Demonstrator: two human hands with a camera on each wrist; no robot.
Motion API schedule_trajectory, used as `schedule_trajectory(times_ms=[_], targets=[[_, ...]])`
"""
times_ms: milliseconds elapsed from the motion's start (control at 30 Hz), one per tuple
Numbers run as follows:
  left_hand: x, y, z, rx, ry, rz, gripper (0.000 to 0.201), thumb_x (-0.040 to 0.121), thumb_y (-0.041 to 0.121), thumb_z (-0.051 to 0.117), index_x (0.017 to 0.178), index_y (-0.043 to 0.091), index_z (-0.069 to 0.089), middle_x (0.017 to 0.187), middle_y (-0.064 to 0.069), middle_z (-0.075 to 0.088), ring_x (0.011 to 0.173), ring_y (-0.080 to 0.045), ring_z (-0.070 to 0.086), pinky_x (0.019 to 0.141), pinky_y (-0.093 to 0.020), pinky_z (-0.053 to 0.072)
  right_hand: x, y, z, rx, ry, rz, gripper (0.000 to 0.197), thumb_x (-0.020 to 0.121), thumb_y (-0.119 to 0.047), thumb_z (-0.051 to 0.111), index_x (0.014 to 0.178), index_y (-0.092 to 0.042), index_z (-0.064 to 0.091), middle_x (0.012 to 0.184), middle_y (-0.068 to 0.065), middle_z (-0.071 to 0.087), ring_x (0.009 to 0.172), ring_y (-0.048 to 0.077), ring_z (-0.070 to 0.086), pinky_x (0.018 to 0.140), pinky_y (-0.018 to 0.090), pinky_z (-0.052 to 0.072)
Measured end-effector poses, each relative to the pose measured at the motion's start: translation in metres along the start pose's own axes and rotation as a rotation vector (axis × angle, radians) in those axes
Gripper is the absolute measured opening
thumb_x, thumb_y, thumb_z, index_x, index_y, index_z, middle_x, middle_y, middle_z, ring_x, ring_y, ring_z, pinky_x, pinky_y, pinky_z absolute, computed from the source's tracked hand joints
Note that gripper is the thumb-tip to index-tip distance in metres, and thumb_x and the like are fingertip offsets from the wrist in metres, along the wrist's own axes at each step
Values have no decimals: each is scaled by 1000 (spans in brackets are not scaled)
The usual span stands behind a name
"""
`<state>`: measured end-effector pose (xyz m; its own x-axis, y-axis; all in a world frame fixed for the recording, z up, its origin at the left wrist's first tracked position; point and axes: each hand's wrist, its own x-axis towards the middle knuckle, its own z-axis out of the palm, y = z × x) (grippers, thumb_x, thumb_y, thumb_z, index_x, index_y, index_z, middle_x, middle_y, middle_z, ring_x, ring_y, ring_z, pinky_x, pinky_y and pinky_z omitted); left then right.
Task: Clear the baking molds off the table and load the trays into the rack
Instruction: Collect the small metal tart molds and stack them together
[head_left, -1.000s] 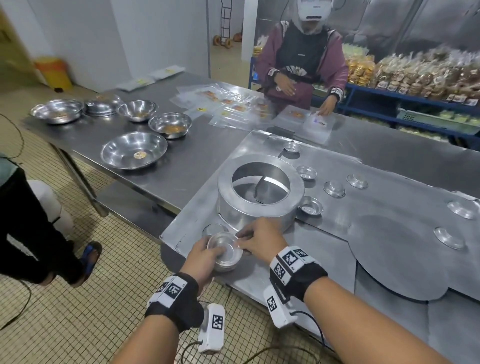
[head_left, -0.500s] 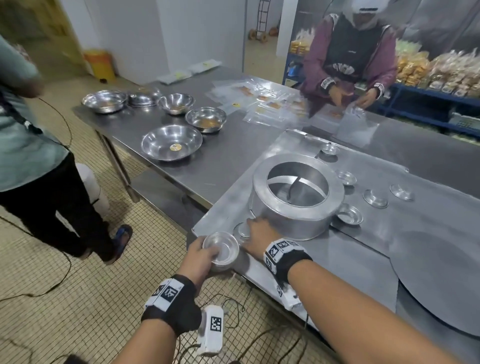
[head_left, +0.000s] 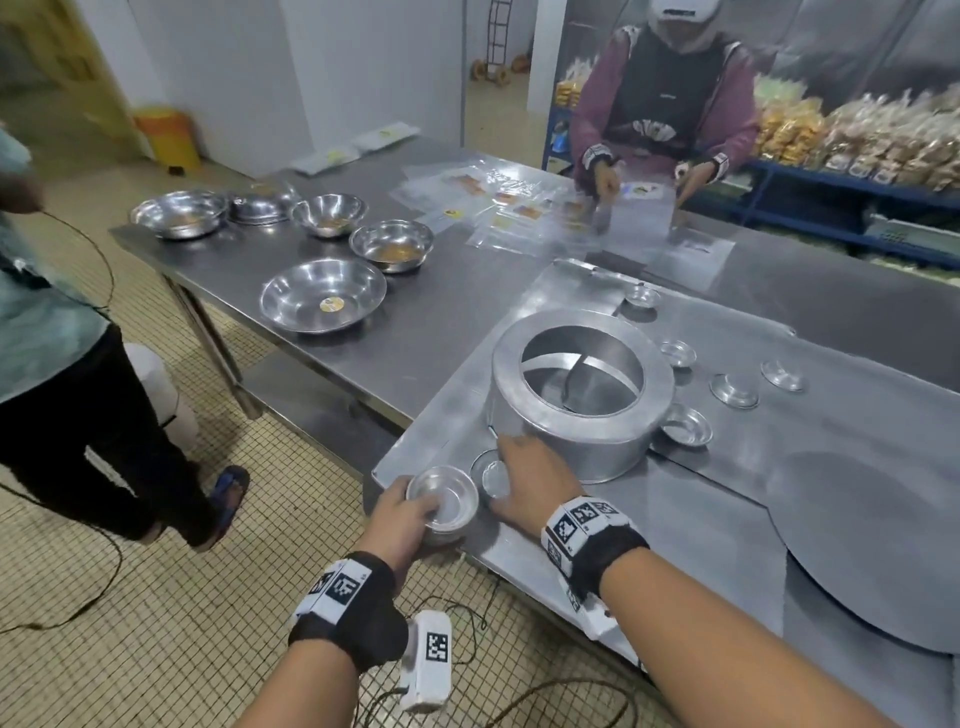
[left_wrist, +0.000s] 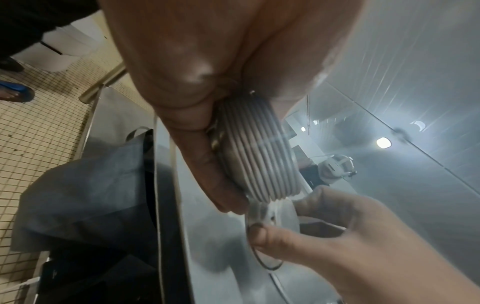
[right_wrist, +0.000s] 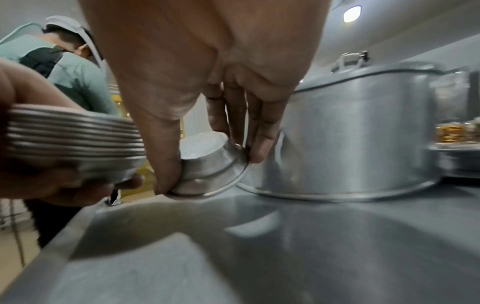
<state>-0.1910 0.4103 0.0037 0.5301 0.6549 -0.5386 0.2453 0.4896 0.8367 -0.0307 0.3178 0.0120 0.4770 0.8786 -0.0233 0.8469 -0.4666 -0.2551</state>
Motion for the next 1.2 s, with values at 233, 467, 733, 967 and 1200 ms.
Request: schedule_trajectory(times_ms=[233, 467, 733, 967, 1200], targets=[[8, 4, 38, 158, -122, -26, 30, 91, 7, 56, 120, 17, 56, 113, -20, 60, 93, -47, 65, 71, -68, 55, -52, 50, -16, 216, 83, 170, 55, 66, -56, 76, 102, -30, 43, 105, -10, 53, 92, 14, 56, 78, 31, 50], [8, -2, 94, 143, -243, -69, 27, 89, 6, 62, 115, 11, 60, 111, -24, 65, 92, -38, 67, 57, -36, 58, -99, 89, -42, 372, 320, 249, 71, 74, -57, 73, 135, -34, 46, 128, -11, 43, 111, 8, 53, 95, 18, 42], [-8, -5, 175, 39, -382, -111, 44, 93, 45, 60, 113, 7, 71, 109, -26, 71, 94, -37, 71, 83, -44, 59, -131, 117, -51, 677, 507, 285, 64, 65, -50, 86, 114, -29, 51, 115, -14, 55, 105, 5, 60, 90, 30, 55], [-15, -8, 226, -19, -531, -200, 34, 93, 27, 55, 109, 2, 72, 93, -23, 70, 76, -32, 67, 74, -38, 52, -148, 156, -55, 764, 373, 283, 60, 66, -36, 88, 115, -33, 55, 114, -11, 65, 106, 2, 64, 98, 28, 52], [-9, -14, 256, 131, -470, -69, 26, 90, -7, 48, 101, 7, 66, 80, -16, 71, 67, -28, 67, 64, -37, 56, -142, 197, -58, 843, 203, 248, 55, 62, -35, 90, 104, -32, 53, 129, -14, 62, 116, 0, 60, 106, 32, 47]])
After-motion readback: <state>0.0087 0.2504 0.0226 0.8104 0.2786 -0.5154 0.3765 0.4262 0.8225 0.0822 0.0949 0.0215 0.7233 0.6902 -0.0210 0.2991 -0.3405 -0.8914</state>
